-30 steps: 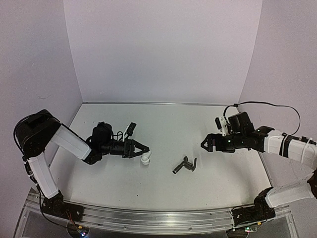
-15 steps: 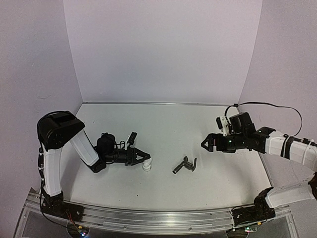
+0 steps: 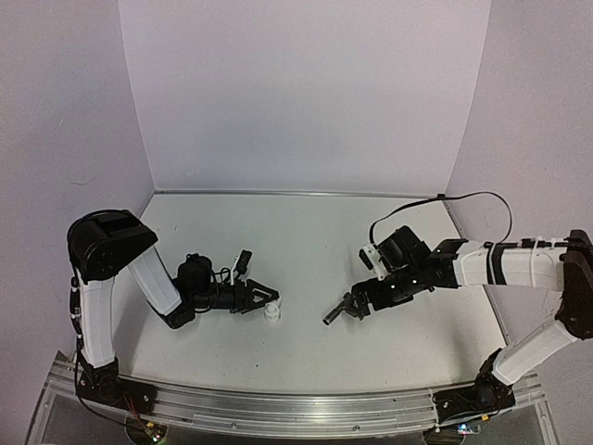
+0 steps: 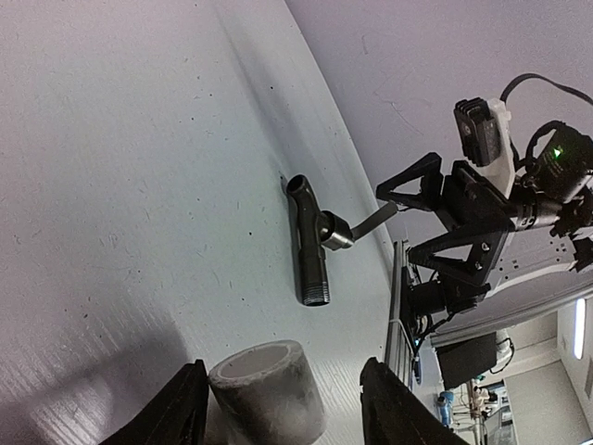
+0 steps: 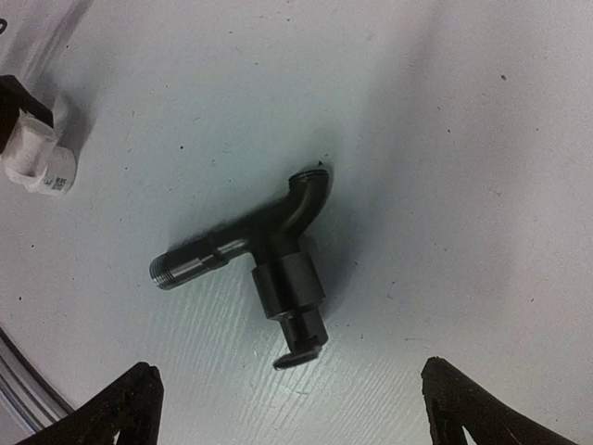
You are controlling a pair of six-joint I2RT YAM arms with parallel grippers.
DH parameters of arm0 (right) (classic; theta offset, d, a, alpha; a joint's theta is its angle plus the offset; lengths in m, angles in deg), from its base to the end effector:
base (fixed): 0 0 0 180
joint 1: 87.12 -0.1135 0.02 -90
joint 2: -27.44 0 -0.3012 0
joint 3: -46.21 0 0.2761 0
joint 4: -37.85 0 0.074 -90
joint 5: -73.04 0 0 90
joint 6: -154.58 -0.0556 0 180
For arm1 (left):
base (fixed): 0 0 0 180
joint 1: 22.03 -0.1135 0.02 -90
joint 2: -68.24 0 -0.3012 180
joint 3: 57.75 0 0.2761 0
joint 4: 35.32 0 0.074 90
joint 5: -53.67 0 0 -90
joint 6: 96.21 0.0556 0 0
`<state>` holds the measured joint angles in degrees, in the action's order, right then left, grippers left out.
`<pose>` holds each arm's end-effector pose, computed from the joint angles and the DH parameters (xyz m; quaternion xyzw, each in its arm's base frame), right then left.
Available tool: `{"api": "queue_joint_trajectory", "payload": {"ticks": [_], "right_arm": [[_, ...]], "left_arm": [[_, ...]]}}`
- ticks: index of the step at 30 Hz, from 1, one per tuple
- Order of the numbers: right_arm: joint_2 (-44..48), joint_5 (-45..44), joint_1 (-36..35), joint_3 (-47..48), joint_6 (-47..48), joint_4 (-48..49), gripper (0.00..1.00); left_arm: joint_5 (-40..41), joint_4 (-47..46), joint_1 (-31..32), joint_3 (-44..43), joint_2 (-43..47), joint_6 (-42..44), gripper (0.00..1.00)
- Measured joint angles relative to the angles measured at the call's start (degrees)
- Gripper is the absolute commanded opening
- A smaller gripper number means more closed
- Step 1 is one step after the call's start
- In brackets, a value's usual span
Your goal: Install the water faucets
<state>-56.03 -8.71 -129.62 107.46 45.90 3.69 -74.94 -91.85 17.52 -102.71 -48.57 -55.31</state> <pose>0.2252 0.2172 0.2009 -0.2174 0.9299 0.2061 0.2133 0.2517 -0.2529 0.0889 0.1374 0.7644 -0.5880 0.2259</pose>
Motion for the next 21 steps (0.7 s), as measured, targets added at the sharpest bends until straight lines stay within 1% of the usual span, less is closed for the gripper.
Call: {"api": "queue_joint_trajectory", "payload": {"ticks": [2,5,8,12,13,15,19,20,21], "right_arm": [[-1.34,-2.62,-1.81,1.32,0.32,-0.68,0.95],[-3.63,-7.13,-3.53,2.56,0.46,-1.71,0.88],[-6.71,-11.41,-4.93,3.53,0.59,-2.55,0.82],[-10.23,-13.74,-5.62,4.53,1.53,-1.98,0.71],[-10.86,-13.97,-5.66,4.67,1.92,-1.48,0.67],[-11.54,-14.14,-5.68,4.74,2.08,-0.5,0.54],[-12.44,-13.31,-5.68,5.12,2.49,1.69,0.21],[-12.45,-12.85,-5.68,5.14,2.29,2.09,0.14],[-12.45,-12.44,-5.68,5.16,1.93,2.54,0.09]], "left_arm": [[0.53,0.95,0.0,0.59,1.33,0.77,0.79],[1.78,4.73,0.0,1.04,5.82,2.68,0.85],[4.48,11.44,0.02,0.99,12.88,5.71,0.87],[10.0,22.37,0.04,0.2,23.18,9.91,0.88],[11.26,24.97,0.04,-0.15,25.44,10.62,0.88],[13.7,29.64,0.04,-0.88,29.44,11.55,0.87],[15.47,35.16,0.04,-2.09,33.9,11.42,0.88],[15.52,36.13,0.09,-2.37,34.46,11.0,0.88],[15.6,36.79,0.23,-2.6,34.75,10.39,0.88]]}}
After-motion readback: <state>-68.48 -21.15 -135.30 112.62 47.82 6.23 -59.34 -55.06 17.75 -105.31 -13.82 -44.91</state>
